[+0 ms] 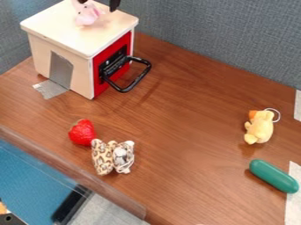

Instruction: Take the pink object off the drawer and put it on the table

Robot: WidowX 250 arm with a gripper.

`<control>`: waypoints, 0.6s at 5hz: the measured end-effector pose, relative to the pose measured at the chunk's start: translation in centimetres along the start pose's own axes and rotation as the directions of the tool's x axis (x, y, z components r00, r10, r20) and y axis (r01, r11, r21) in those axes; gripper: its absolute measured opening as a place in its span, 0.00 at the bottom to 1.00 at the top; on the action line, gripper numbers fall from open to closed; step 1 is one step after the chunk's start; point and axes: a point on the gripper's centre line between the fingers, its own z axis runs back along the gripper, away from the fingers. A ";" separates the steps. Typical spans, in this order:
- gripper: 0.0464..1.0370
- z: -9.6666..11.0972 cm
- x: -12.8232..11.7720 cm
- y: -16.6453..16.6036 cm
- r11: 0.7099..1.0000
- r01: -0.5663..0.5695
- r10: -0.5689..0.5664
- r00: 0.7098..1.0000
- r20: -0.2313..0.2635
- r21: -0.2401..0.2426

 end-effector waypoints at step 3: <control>0.64 -2.2 -1.9 -0.2 0.995 0.017 -0.011 0.998 -0.060 0.096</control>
